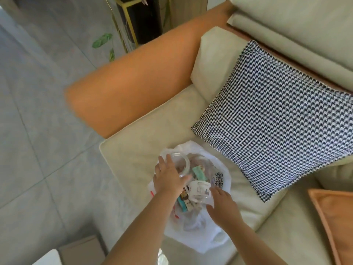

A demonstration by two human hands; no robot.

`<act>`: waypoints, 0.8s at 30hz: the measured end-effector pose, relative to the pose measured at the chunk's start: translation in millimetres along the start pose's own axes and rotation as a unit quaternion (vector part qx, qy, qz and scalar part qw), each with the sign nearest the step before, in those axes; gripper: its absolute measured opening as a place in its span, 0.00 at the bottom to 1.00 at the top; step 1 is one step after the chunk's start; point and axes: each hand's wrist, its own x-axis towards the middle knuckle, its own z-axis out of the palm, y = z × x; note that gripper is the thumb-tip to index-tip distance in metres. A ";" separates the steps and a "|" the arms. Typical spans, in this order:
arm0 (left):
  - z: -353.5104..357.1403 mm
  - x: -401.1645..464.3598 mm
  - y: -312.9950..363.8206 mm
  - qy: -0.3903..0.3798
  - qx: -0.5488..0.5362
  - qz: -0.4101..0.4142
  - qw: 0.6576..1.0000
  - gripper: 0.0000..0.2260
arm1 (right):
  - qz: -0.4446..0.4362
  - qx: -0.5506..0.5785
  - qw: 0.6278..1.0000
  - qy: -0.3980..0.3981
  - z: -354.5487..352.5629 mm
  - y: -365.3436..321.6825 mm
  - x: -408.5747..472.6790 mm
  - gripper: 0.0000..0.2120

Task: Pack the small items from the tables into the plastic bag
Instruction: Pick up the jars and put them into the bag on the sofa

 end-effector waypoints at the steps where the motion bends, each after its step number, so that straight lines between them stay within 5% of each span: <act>1: -1.4 -4.1 -2.0 0.000 -0.005 0.004 1.000 0.44 | -0.003 -0.003 1.000 0.002 -0.6 -0.1 -3.4 0.24; 14: -16.5 -128.8 -16.1 -0.055 -0.047 0.030 0.997 0.34 | -0.068 -0.049 0.996 -0.012 -12.0 -16.8 -85.1 0.25; 17: -19.2 -182.4 -18.7 -0.077 -0.009 0.021 0.997 0.22 | -0.089 -0.066 0.994 -0.007 -21.9 -24.9 -120.7 0.24; 24: -20.2 -289.5 -42.1 -0.077 -0.064 -0.023 0.995 0.25 | -0.135 -0.107 0.985 -0.025 -16.7 -49.7 -199.9 0.24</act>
